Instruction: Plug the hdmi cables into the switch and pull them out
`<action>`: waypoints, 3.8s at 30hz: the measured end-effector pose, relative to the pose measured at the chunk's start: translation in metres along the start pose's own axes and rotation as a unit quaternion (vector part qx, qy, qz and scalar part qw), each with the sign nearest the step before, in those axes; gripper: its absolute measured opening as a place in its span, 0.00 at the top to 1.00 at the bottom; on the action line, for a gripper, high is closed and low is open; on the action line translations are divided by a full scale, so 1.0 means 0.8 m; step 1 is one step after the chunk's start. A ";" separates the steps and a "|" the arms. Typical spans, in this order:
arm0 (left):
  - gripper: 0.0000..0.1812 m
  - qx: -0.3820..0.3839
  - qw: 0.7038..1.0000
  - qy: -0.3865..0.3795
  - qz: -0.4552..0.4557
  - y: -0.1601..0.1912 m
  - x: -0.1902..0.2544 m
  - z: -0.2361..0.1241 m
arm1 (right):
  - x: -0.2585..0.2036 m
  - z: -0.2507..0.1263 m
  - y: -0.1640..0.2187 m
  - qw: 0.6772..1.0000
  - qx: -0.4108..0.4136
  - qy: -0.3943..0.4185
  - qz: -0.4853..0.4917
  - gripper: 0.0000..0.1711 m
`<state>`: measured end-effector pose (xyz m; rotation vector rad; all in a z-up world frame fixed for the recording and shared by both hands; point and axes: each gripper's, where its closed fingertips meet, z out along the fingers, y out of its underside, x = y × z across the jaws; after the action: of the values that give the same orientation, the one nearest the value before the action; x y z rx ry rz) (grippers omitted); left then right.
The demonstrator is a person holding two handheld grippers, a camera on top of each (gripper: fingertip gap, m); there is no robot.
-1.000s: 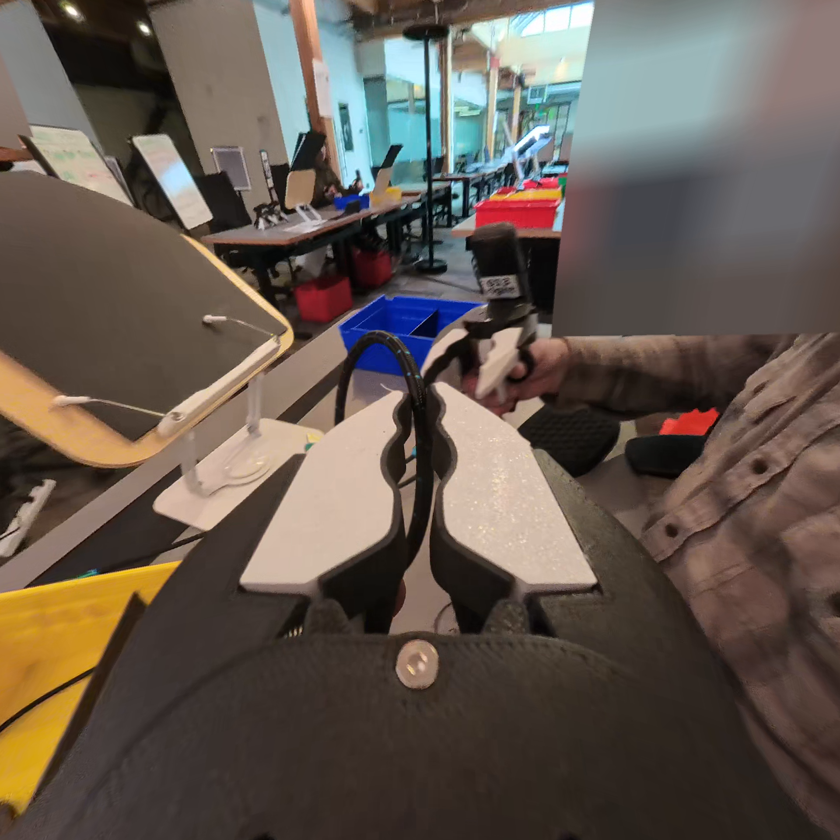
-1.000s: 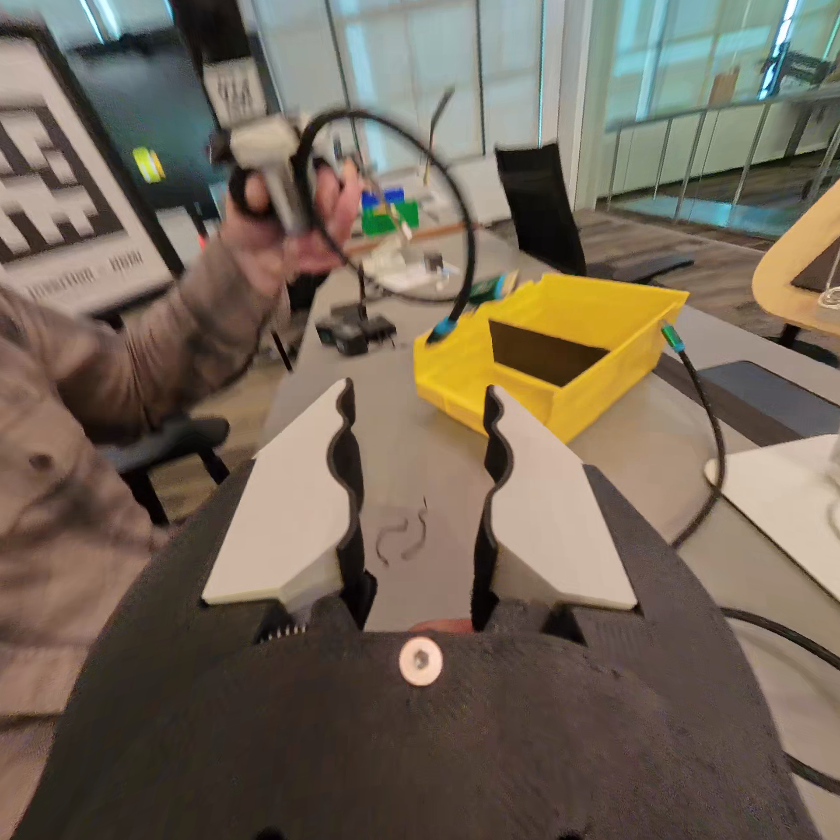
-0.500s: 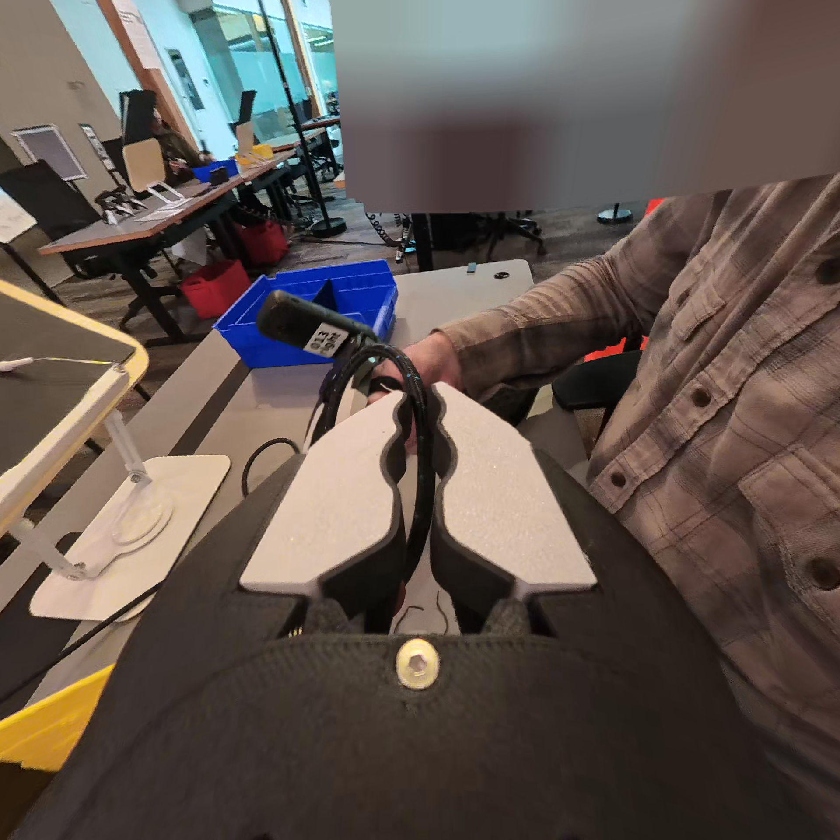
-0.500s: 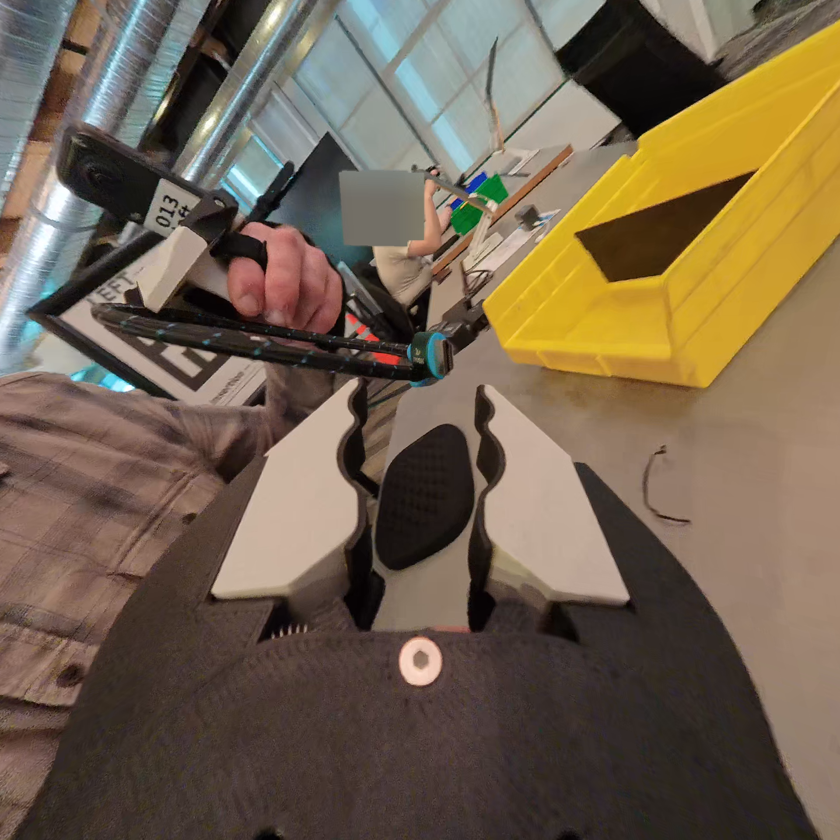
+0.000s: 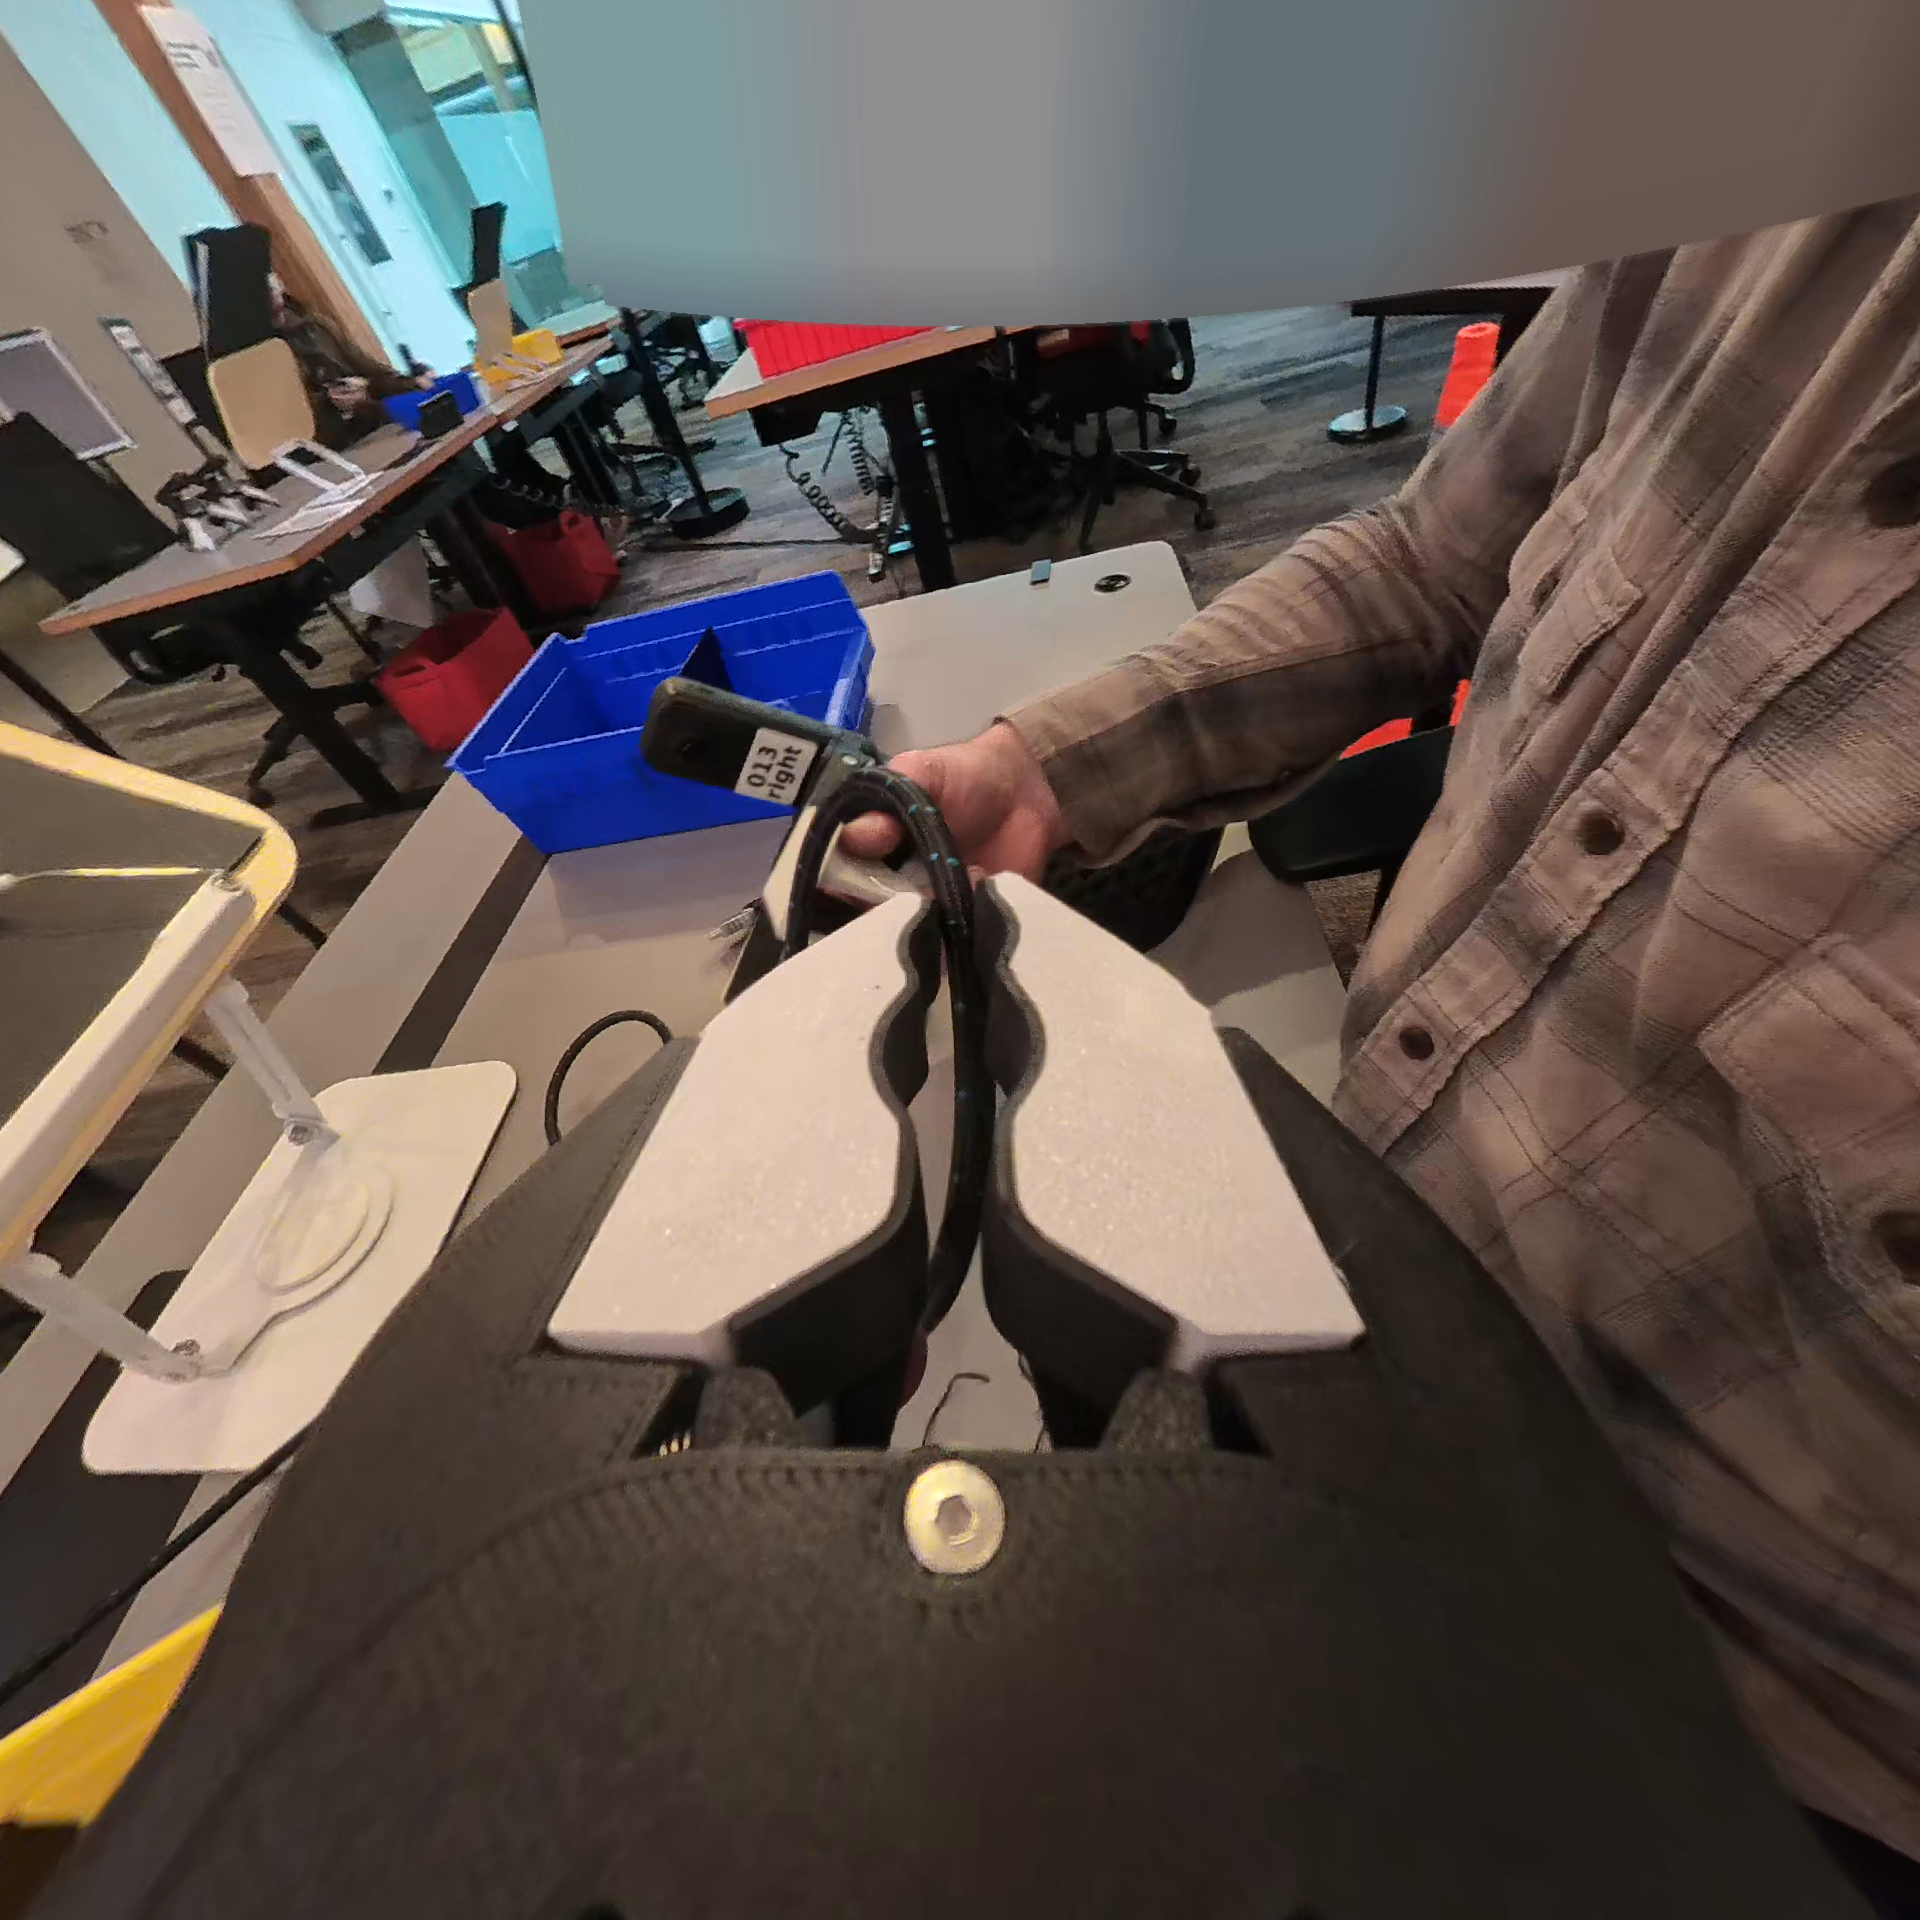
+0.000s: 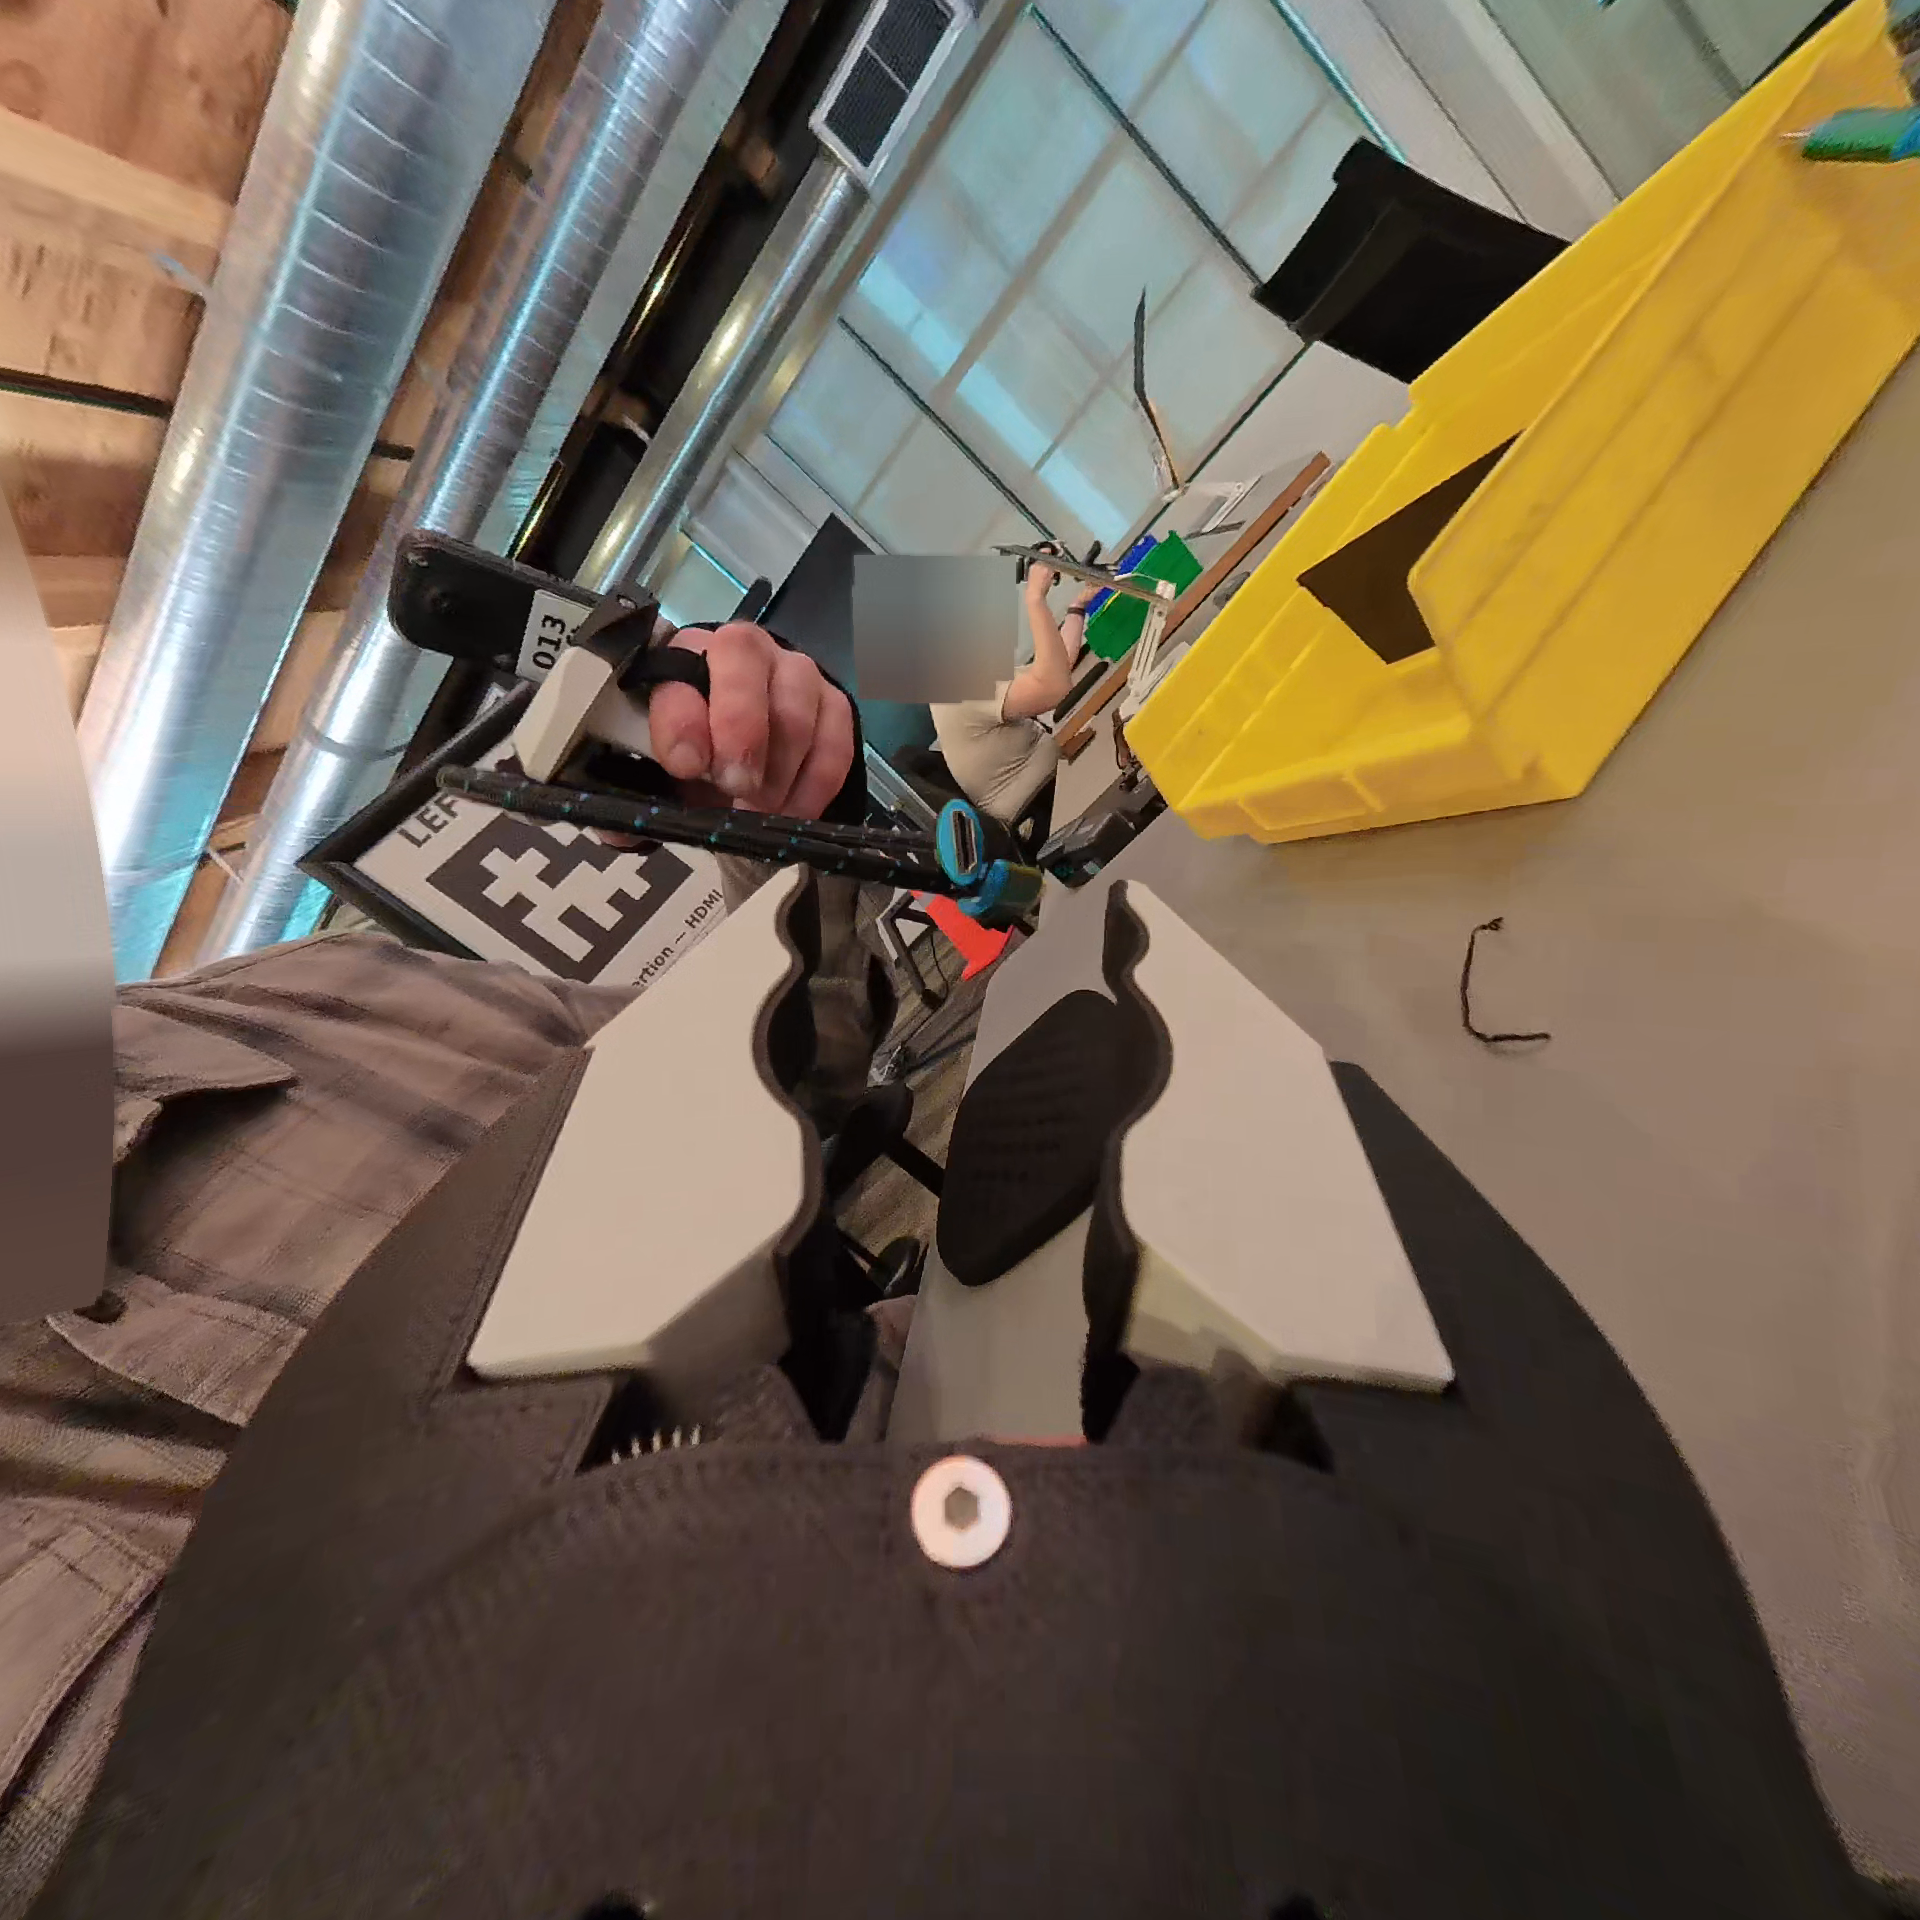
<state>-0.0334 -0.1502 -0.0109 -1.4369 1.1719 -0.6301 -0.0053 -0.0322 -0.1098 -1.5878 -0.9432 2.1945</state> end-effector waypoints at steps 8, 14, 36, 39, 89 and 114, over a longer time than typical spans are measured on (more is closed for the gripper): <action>0.97 -0.026 0.998 0.035 0.044 0.002 0.018 0.022 | 0.000 0.024 0.029 0.998 -0.060 0.010 0.009 0.71; 0.97 -0.041 0.997 0.038 0.048 0.011 0.023 0.029 | -0.003 0.031 0.056 0.994 -0.104 0.027 -0.035 0.95; 0.78 -0.087 0.996 -0.014 0.032 0.022 -0.051 0.035 | -0.045 0.006 0.011 0.888 -0.209 0.146 -0.384 0.95; 0.80 -0.142 0.987 -0.015 0.072 0.057 -0.059 0.092 | -0.052 0.015 0.014 0.849 -0.251 0.158 -0.437 0.95; 0.92 -0.264 0.963 -0.052 0.029 0.191 -0.085 0.112 | -0.112 -0.090 -0.021 0.764 -0.193 0.277 -0.550 0.95; 0.97 -0.130 0.991 0.024 0.027 0.083 -0.062 0.187 | -0.085 -0.052 -0.021 0.774 -0.193 0.202 -0.568 0.83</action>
<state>0.0598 -0.0356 -0.0972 -1.6084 1.3646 -0.4889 0.0555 -0.0437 -0.0562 -1.0153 -1.6523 0.8142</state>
